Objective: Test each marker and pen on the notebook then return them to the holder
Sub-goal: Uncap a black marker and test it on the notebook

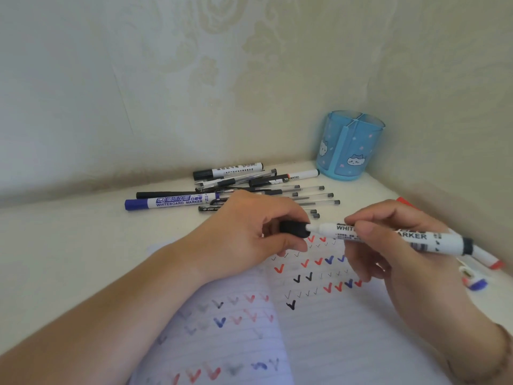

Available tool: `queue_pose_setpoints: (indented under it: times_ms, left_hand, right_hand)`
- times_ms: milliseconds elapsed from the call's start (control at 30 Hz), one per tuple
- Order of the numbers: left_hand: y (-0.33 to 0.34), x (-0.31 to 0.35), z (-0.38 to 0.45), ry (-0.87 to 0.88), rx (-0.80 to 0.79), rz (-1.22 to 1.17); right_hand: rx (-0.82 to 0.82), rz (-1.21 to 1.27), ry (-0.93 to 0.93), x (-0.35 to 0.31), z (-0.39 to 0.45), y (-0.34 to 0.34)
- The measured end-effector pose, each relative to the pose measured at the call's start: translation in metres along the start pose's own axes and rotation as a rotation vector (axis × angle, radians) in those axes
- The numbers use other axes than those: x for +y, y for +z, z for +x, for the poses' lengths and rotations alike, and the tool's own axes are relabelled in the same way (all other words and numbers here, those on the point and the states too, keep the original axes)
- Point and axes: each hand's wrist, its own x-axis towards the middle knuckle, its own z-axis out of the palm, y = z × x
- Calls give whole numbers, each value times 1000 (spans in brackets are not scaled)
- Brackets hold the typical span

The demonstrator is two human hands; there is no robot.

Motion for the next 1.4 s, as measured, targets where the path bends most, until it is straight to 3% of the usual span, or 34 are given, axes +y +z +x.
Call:
queue_pose_setpoints:
  times_ms: [300,433,600,767,833,900,967,1000,1100,1167,1267,1400]
  left_hand:
    - [5,9,-2,-56,4,-176]
    - [8,9,-3,-58,30,-147]
    - [5,11,-6,71,53,-89]
    - [1,9,0,54,96,-102]
    - [-1,5,1,75,96,9]
    - [-10,-8,4,32,38,229]
    - [-26,-26,6,-86,71,443]
    - [-35,-35,7,-150,147,499]
    - [-54,-59,7,-303,393,593]
    - [-58,-71,7,-401,439,632]
    - [-62,-80,6,-523,455,695]
    - [-57,-80,7,-624,409,709]
  right_hand:
    - [-62,-3,-7,-2,1,4]
    - [-63,-11,-48,2,-2,9]
    - [-127,-14,-113,3,-4,11]
    - [-192,-74,-214,-9,0,4]
    - [-365,-154,-82,-21,8,8]
    - [-570,-220,240,-16,8,-9]
    - [-566,-172,503,-16,17,-13]
    - [-569,-243,508,-23,21,-13]
    - [-295,-316,89,-42,29,-29]
    - [-153,-715,-35,-31,21,-54]
    - [-194,-1147,104,-12,31,-77]
    - [-309,-1259,248,-2,33,-83]
